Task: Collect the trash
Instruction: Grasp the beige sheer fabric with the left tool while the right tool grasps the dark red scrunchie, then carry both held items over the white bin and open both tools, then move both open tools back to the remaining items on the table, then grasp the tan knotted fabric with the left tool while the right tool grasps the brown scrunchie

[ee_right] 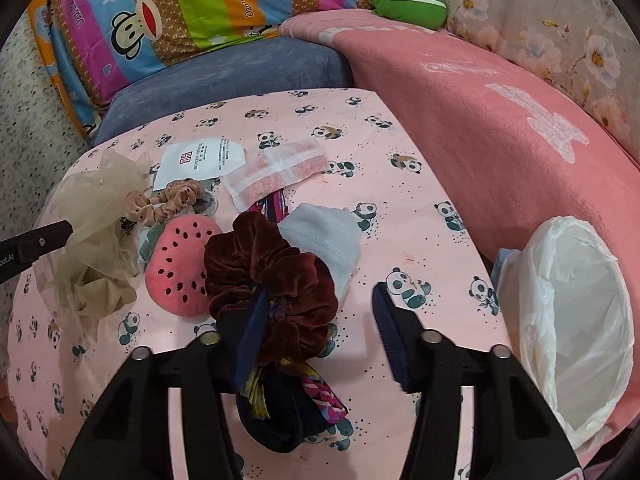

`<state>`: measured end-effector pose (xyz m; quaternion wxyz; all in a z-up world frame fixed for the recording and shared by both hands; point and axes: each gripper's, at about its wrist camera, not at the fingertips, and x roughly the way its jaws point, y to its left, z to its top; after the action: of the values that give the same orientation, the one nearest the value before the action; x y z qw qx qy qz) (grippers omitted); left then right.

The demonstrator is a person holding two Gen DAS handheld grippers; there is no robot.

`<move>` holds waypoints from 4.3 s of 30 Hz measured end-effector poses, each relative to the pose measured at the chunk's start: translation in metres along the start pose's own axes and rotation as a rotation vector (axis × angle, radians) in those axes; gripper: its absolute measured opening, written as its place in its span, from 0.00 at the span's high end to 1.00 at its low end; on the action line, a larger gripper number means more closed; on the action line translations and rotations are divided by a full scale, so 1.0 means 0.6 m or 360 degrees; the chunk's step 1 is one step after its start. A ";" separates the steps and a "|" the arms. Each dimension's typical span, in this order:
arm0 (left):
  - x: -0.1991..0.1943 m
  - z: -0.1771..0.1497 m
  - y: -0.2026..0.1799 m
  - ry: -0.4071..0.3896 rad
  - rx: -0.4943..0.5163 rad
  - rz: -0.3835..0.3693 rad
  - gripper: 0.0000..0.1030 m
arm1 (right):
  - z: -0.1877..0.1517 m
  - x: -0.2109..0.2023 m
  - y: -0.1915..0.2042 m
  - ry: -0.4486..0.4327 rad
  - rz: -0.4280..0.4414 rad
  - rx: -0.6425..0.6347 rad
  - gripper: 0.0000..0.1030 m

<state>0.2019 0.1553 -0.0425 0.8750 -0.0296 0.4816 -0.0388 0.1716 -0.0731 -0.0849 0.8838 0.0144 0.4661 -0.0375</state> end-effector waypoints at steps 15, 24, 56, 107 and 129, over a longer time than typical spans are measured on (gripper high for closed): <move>-0.174 0.061 -0.054 -0.0347 0.0095 -0.0132 0.98 | 0.053 -0.152 -0.019 -0.0298 0.0090 0.0022 0.94; -0.283 0.094 -0.170 -0.0476 0.0242 -0.0423 0.98 | 0.088 -0.271 -0.108 -0.0539 -0.0019 0.0132 0.94; -0.229 0.033 -0.567 -0.0275 0.0621 -0.0762 0.44 | -0.041 -0.311 -0.445 -0.0530 -0.0466 0.0606 0.40; -0.068 -0.053 -0.032 -0.0134 0.0191 0.0028 0.22 | -0.038 -0.137 -0.002 -0.0207 -0.0010 0.0011 0.31; 0.033 -0.066 0.023 0.0093 -0.0109 -0.0158 0.54 | -0.032 -0.059 0.052 -0.0071 0.0053 -0.0031 0.31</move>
<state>0.1793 0.1664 -0.0814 0.8560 -0.0824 0.5059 -0.0665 0.1381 -0.0389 -0.0668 0.8946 0.0127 0.4464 -0.0184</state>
